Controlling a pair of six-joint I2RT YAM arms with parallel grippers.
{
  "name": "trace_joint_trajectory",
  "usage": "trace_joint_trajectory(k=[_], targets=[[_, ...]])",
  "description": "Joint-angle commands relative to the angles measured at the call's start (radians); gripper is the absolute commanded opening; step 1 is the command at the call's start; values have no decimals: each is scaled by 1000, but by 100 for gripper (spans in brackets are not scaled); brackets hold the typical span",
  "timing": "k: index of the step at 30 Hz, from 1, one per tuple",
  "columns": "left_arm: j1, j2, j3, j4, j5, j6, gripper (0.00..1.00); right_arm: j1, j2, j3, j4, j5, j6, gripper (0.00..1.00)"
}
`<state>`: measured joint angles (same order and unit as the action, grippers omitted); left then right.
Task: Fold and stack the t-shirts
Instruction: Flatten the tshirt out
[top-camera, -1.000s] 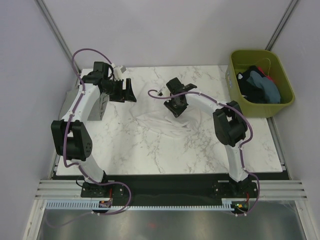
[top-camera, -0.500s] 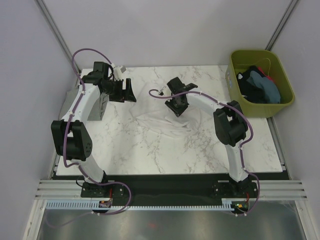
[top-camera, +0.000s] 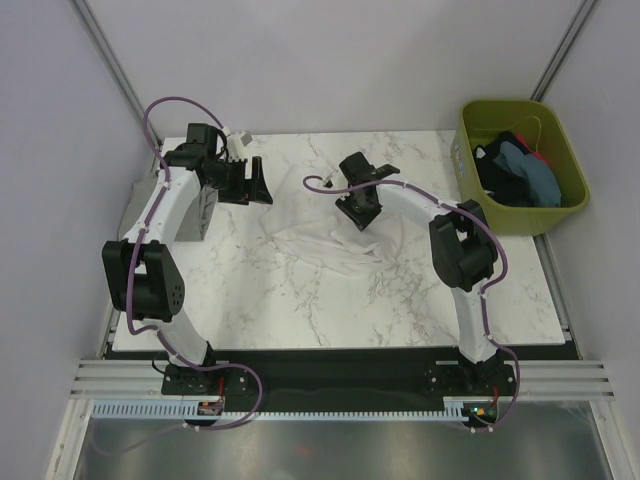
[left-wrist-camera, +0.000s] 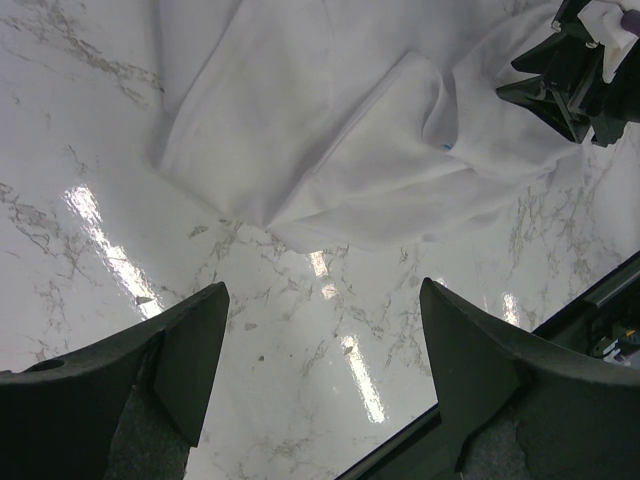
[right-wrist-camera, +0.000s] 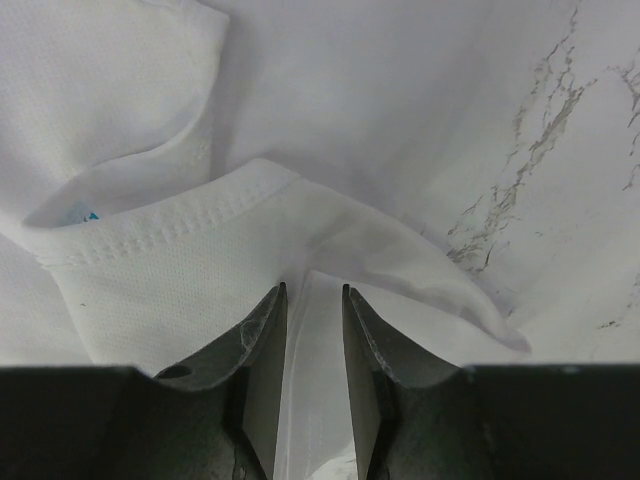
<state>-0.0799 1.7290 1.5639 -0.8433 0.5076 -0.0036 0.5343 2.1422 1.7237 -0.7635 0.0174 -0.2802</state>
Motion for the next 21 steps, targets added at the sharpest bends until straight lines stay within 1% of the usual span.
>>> trace_joint_trajectory(k=[1,5,11,16,18,19,21], targets=[[2,-25,16,9,-6,2,85,-5,16,19,9,18,-1,36],[2,-29,12,7,-9,1,85,-5,22,2,7,7,1,35],[2,-28,13,7,-11,2,85,-5,24,11,9,9,1,20],[2,-23,18,7,-6,2,85,-7,21,17,7,21,1,17],[3,-23,19,9,-4,1,85,-7,12,23,9,39,3,19],[2,-25,16,7,-6,1,85,-7,7,28,10,45,7,26],[2,-22,16,7,-4,2,85,-7,-2,40,10,56,7,34]])
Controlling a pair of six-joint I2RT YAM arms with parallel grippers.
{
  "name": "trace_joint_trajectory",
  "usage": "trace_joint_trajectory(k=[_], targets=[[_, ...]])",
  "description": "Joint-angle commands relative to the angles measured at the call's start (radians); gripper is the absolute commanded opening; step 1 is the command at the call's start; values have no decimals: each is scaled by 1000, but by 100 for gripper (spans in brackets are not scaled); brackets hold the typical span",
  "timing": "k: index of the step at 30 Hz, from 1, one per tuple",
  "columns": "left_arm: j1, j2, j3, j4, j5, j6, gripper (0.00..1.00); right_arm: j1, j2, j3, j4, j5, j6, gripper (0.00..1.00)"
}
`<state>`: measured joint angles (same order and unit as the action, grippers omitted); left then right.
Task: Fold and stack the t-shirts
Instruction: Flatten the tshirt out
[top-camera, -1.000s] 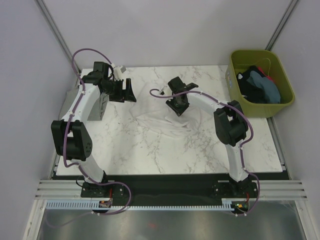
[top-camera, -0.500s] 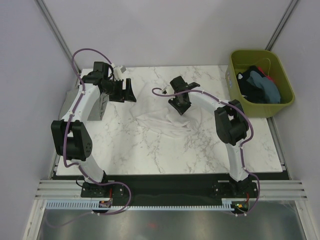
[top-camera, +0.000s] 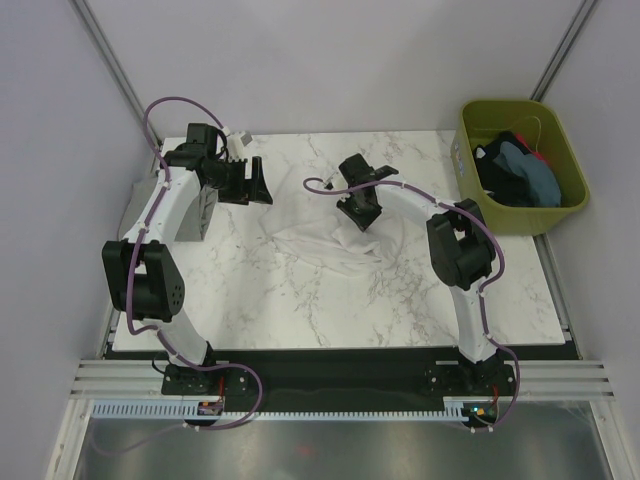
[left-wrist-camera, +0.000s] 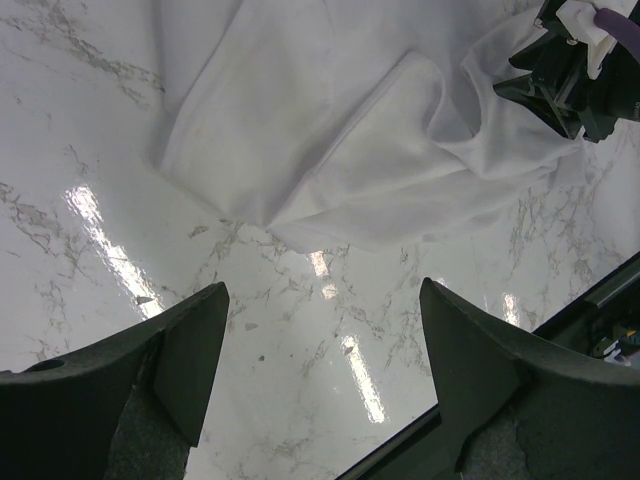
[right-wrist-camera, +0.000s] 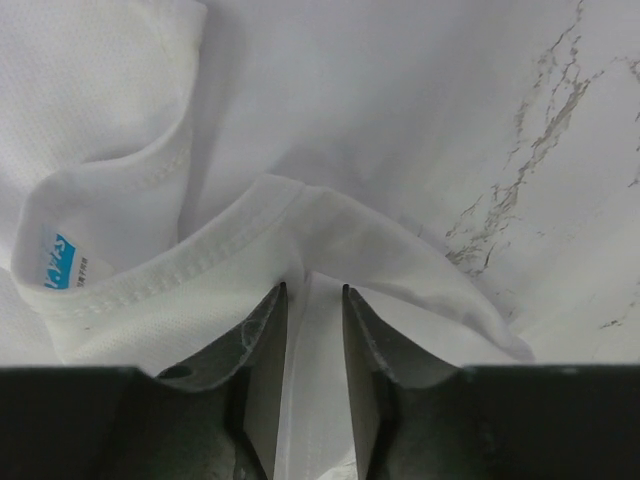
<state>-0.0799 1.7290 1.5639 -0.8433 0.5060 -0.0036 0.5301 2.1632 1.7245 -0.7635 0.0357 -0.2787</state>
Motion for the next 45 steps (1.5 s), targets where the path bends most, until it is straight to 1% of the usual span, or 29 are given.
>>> trace_joint_trajectory(k=[1,4,10,18,23,25,28,34,45], targets=[[2,-20,16,9,-1,2,85,-2,-26,43,12,43,6,38],[2,-14,21,10,3,-1,85,-4,-25,41,12,41,6,41],[2,-9,30,10,5,-3,85,-5,-9,23,13,41,4,39],[2,-17,18,10,-6,2,85,-28,9,43,16,18,19,38],[2,-17,18,9,-7,1,85,-45,9,43,15,-16,36,37],[2,-14,16,10,-7,2,85,-48,3,43,7,-75,39,37],[2,-14,18,10,-9,1,85,-51,-9,41,4,-105,58,38],[2,-13,19,12,-7,2,85,-53,-8,20,3,-74,55,36],[2,-13,18,12,-7,1,85,-65,-20,-8,6,-42,49,37]])
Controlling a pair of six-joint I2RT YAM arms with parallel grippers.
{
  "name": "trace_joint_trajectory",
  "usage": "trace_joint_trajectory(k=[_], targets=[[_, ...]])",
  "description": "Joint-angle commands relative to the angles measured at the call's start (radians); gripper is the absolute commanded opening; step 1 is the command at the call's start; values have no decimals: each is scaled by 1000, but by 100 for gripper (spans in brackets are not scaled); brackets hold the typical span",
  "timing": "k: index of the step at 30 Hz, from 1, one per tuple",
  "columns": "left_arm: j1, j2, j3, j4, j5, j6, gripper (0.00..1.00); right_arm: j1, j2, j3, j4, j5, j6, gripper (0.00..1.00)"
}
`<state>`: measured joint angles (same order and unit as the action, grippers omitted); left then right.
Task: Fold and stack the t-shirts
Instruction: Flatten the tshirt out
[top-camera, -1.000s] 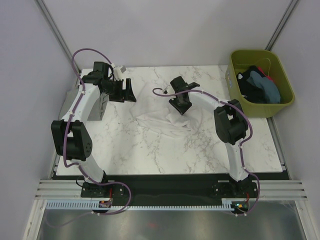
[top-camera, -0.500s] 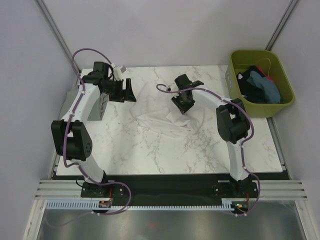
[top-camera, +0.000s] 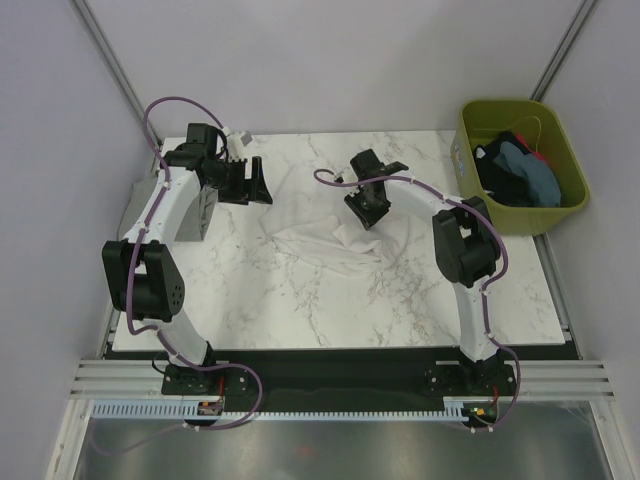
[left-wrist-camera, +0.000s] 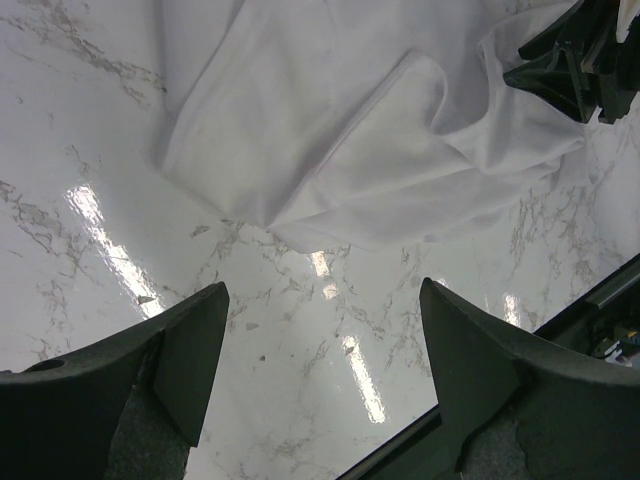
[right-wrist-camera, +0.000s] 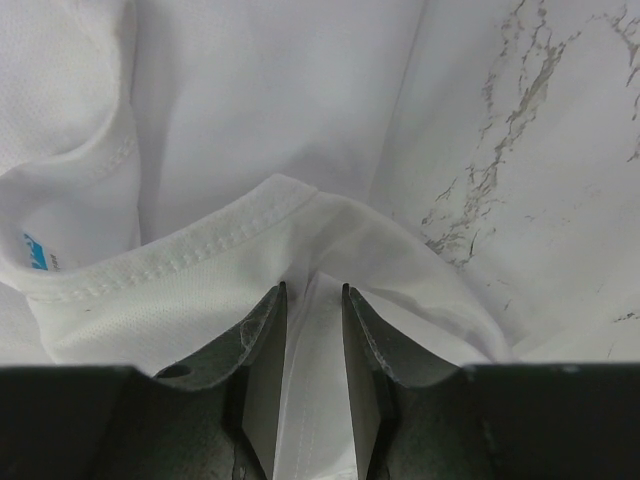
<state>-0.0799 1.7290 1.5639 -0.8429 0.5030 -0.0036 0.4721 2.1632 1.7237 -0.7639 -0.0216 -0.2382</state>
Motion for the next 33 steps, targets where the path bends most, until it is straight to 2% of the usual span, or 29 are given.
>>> trace_joint_trajectory(k=[1,5,12,17,25,33], targets=[[2,-14,19,10,-6,1,85,-10,-23,-10,6,15,7,36],[2,-13,18,11,-6,1,85,-16,-28,-13,6,15,7,34],[2,-8,19,15,0,-2,85,-16,-55,-15,3,15,8,20],[0,0,25,16,8,-6,85,-18,-103,-7,-3,48,14,31],[-4,15,45,16,11,-9,85,-18,-117,-76,-6,32,-1,22],[-6,-3,27,15,-4,-3,85,-17,-83,-39,-5,23,5,27]])
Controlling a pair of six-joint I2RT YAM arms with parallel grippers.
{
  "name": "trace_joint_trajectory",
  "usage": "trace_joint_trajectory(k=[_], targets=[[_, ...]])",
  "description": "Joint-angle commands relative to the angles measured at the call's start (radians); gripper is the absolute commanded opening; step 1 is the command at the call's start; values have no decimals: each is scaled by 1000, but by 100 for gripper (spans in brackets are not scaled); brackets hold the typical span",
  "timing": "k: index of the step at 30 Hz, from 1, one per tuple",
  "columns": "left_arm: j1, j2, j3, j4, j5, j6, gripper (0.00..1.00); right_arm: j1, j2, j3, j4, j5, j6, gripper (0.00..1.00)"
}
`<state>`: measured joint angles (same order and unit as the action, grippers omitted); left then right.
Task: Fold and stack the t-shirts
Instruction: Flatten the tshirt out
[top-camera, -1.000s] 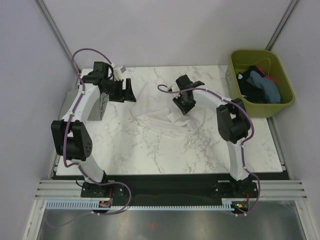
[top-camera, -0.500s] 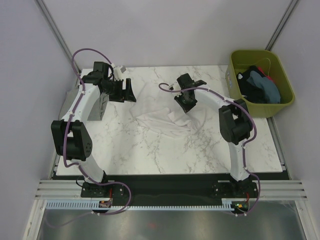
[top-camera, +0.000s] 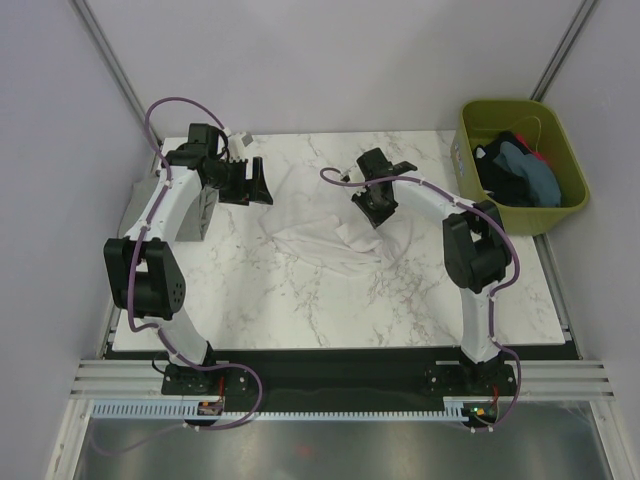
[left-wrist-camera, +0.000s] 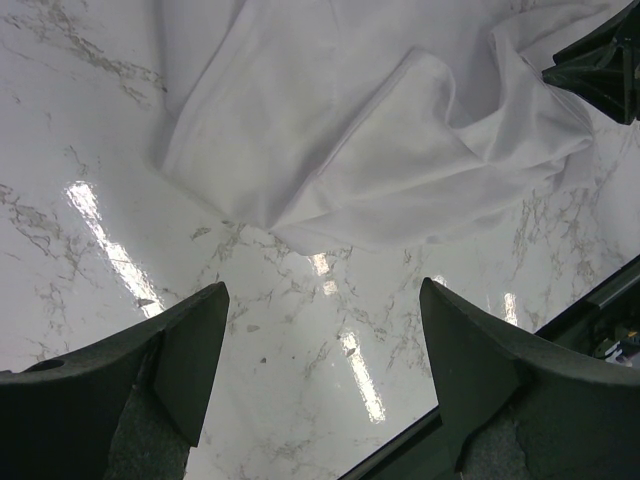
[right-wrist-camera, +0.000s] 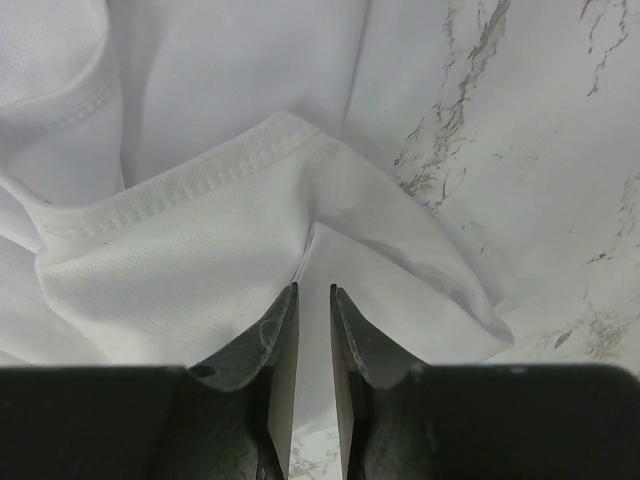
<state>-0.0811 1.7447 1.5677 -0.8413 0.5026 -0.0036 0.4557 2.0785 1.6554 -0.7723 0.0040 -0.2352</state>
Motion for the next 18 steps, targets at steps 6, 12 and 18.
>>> trace_joint_trajectory(k=[6,12,18], targets=[[-5,-24,17,15,-9,1,85,-2,11,37,4,-1,8,28],[-5,-13,26,13,-7,-1,85,-3,20,40,4,-29,5,27],[-6,-17,17,15,-12,1,85,-2,60,52,8,-24,0,27]])
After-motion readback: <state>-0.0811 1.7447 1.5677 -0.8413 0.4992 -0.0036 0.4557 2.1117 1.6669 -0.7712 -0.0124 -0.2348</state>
